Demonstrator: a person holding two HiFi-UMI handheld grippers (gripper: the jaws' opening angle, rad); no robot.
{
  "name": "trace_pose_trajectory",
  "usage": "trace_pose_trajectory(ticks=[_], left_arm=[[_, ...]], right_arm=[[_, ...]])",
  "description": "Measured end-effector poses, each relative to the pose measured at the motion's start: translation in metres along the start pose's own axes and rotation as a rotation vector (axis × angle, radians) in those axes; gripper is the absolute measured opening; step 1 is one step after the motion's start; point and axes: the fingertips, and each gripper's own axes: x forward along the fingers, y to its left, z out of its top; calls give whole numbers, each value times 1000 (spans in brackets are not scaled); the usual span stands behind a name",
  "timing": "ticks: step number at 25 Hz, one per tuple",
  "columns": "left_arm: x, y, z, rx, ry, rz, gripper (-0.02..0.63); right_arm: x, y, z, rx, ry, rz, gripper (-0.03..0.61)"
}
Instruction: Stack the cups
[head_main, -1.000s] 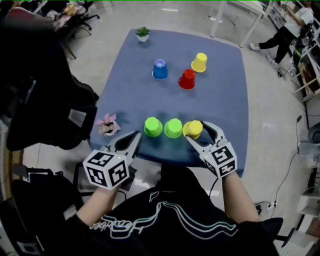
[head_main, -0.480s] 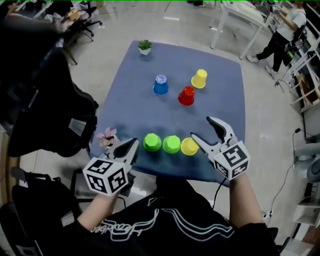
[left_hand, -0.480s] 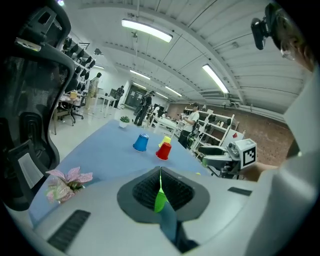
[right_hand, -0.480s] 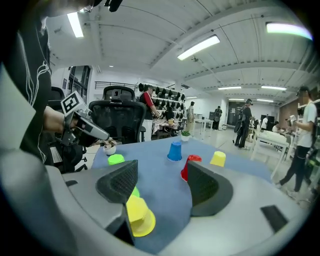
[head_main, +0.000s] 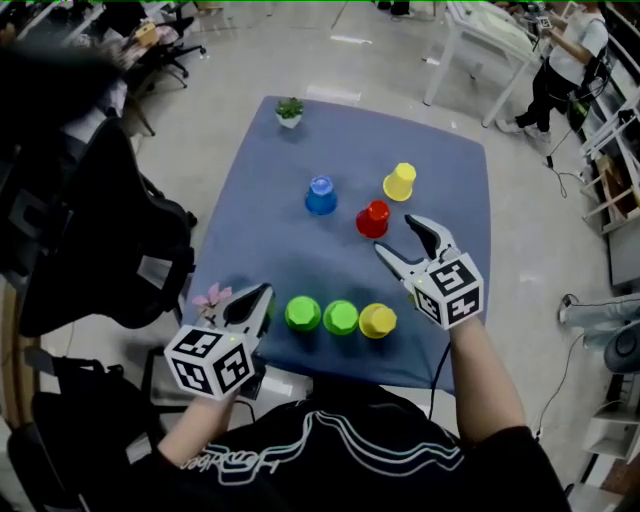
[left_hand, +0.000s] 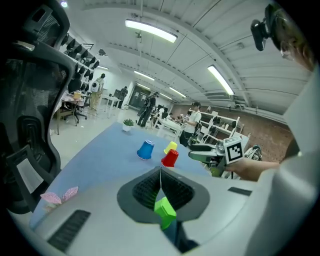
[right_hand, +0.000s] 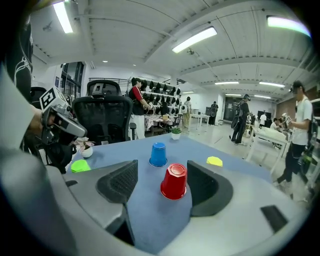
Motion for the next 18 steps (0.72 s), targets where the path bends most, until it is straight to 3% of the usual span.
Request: trace_pose_trajectory(ticks=[18], left_arm=[[31,30,0,-30,42,23,26]], right_arm=[[80,-34,-48,82,97,-41,305]])
